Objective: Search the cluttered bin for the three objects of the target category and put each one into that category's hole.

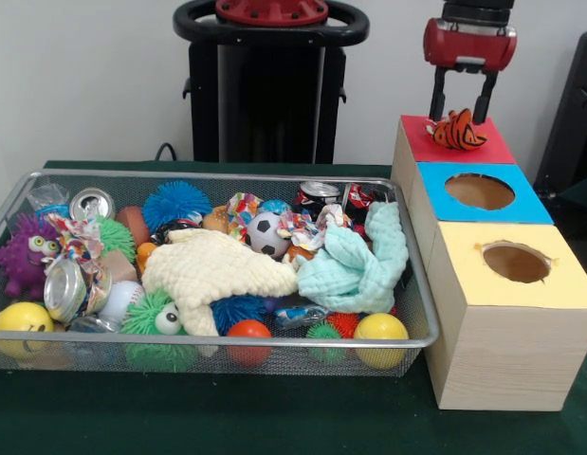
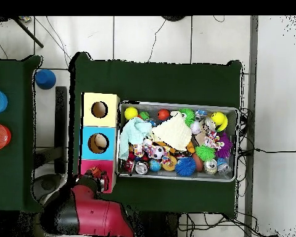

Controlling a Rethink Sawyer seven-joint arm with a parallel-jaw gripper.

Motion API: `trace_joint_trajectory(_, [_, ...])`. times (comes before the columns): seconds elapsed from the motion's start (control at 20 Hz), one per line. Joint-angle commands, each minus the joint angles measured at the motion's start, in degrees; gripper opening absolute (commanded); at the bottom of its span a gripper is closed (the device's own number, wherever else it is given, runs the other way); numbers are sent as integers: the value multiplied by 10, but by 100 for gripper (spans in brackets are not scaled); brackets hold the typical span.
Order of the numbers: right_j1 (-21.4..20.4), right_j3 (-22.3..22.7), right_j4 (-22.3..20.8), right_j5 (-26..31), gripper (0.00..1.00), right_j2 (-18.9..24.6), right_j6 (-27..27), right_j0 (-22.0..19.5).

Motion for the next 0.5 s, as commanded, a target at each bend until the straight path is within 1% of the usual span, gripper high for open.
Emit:
trace_joint_trajectory(0.05, [-26, -15, 20, 40, 100, 7, 126, -10])
trace_joint_trajectory(0.5, [-41, -5, 15, 39, 100, 15, 120, -20])
